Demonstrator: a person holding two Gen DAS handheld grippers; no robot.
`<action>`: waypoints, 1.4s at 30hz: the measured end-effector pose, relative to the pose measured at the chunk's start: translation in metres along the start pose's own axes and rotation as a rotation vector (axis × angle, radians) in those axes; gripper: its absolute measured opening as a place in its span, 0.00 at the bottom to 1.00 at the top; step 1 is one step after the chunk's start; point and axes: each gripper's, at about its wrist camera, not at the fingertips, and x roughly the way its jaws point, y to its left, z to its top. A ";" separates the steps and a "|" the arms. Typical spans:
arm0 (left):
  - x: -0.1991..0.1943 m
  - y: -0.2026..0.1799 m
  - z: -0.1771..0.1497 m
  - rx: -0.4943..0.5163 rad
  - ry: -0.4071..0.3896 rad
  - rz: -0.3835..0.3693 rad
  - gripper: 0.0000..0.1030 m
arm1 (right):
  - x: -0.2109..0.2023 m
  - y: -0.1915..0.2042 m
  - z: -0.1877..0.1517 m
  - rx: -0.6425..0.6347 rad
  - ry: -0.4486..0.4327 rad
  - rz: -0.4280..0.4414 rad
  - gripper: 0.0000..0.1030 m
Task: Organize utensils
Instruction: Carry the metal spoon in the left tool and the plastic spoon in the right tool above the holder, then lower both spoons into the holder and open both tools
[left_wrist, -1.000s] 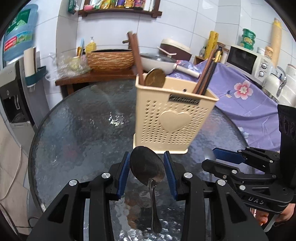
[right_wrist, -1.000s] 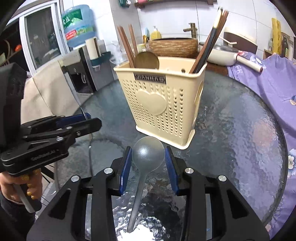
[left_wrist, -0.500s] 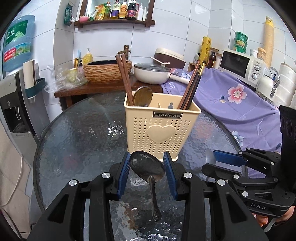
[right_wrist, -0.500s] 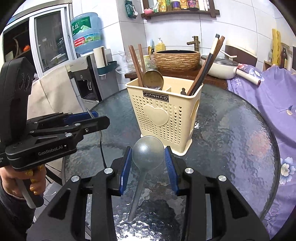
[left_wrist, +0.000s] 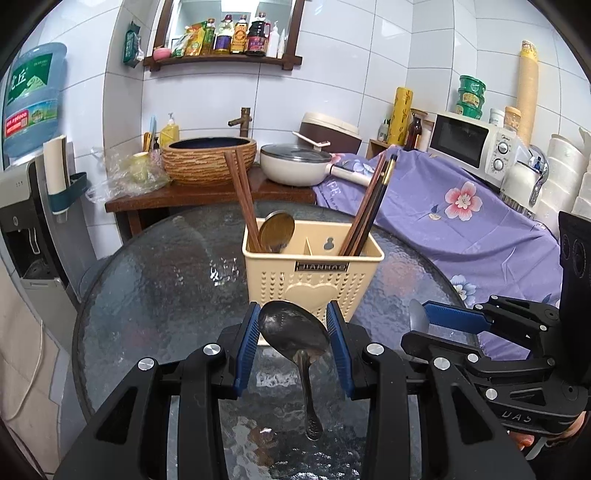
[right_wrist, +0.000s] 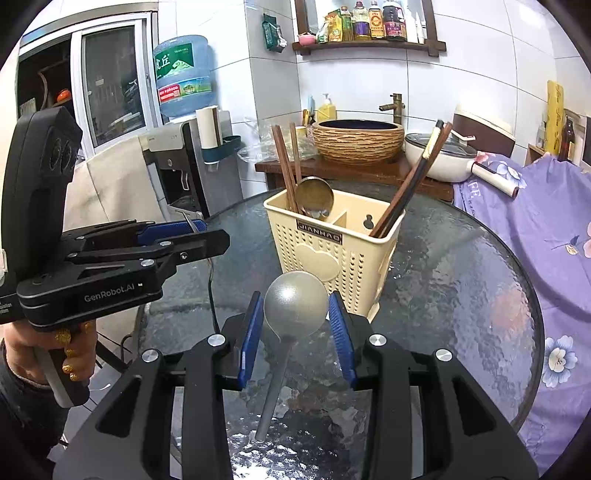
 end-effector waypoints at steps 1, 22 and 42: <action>-0.002 0.000 0.003 0.001 -0.004 -0.002 0.35 | -0.002 -0.001 0.002 0.001 -0.002 0.003 0.36; -0.024 -0.001 0.106 -0.023 -0.178 0.008 0.35 | -0.040 -0.023 0.105 0.002 -0.141 -0.084 0.36; 0.042 0.009 0.127 -0.085 -0.238 0.137 0.35 | 0.020 -0.042 0.137 0.007 -0.295 -0.278 0.36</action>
